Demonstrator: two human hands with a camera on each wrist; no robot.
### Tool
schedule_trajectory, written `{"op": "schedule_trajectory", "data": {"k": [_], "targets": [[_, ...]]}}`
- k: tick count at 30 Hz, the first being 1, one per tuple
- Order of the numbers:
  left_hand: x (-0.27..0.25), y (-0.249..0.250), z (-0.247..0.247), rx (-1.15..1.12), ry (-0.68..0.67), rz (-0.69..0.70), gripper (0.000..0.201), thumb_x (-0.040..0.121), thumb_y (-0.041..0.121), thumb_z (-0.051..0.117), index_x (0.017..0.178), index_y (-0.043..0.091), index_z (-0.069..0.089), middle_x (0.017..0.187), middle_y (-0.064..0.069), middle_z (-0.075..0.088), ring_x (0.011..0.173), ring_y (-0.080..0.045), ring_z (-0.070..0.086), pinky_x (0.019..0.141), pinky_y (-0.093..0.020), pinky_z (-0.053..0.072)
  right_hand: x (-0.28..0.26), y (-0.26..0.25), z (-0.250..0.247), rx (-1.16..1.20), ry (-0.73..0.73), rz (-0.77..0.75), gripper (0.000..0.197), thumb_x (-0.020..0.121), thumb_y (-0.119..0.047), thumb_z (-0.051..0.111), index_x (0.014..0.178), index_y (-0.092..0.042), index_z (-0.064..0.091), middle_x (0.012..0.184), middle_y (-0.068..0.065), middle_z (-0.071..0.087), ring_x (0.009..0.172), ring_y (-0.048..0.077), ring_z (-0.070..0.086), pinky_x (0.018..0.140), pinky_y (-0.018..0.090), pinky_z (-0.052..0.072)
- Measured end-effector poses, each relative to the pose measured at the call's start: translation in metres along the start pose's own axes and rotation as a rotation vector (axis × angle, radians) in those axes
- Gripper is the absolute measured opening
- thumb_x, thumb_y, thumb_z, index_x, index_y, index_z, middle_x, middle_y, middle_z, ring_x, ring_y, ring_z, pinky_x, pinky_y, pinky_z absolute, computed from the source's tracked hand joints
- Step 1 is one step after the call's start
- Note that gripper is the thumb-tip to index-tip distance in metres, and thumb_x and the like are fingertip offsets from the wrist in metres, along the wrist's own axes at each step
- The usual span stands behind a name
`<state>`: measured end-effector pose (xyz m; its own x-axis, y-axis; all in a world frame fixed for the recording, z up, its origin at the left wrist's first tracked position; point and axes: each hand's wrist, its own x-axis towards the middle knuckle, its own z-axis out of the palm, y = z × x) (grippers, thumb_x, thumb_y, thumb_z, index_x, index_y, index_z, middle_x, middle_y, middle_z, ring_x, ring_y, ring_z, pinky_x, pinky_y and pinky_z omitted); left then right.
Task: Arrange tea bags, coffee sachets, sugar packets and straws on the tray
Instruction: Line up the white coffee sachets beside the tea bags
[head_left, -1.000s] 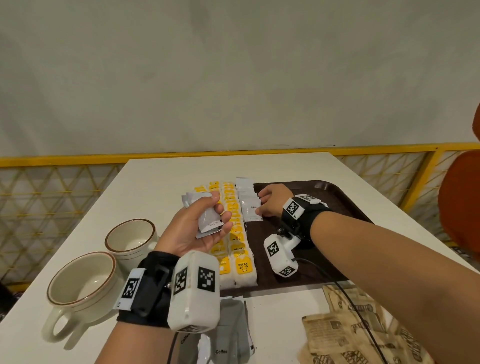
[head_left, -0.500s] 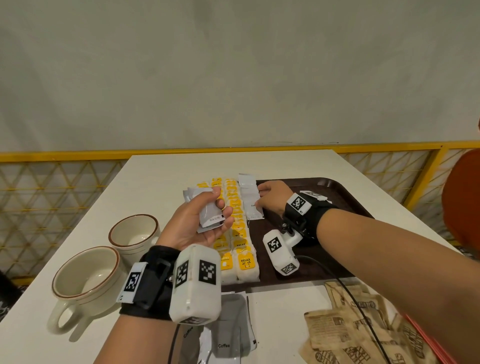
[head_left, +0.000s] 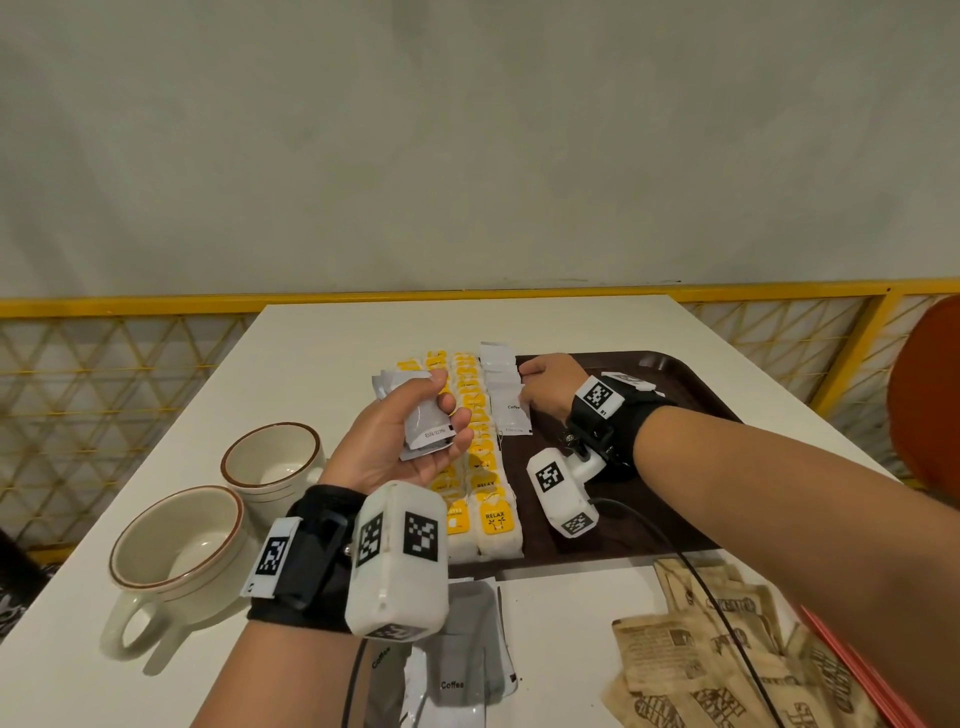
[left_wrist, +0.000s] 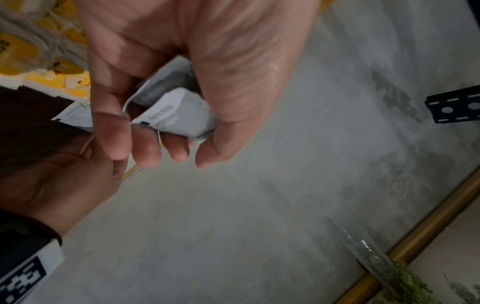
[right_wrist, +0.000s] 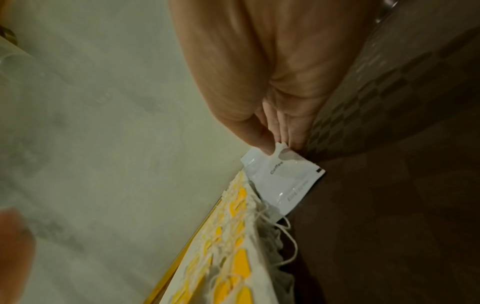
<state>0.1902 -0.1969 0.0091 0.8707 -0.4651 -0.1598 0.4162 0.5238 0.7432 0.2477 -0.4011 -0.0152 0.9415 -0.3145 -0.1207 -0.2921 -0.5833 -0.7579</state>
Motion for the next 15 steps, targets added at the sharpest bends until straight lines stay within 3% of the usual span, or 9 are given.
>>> {"op": "schedule_trajectory", "data": {"k": [9, 15], "targets": [[0.002, 0.000, -0.002, 0.002, 0.000, -0.020, 0.005, 0.089, 0.018, 0.060, 0.091, 0.014, 0.058, 0.065, -0.003, 0.056, 0.056, -0.015, 0.062, 0.050, -0.025, 0.054, 0.003, 0.003, 0.001, 0.026, 0.017, 0.009, 0.037, 0.079, 0.014, 0.055, 0.115, 0.011, 0.061, 0.115, 0.024, 0.064, 0.108, 0.037, 0.060, 0.096, 0.047, 0.050], [0.003, 0.000, -0.003, 0.008, 0.000, -0.029, 0.006, 0.089, 0.019, 0.061, 0.088, 0.014, 0.058, 0.066, -0.002, 0.056, 0.058, -0.016, 0.062, 0.052, -0.025, 0.054, 0.011, 0.002, 0.004, -0.007, -0.002, -0.021, 0.051, 0.082, 0.006, 0.055, 0.132, -0.004, 0.055, 0.134, 0.014, 0.057, 0.120, 0.030, 0.055, 0.102, 0.040, 0.047]]}}
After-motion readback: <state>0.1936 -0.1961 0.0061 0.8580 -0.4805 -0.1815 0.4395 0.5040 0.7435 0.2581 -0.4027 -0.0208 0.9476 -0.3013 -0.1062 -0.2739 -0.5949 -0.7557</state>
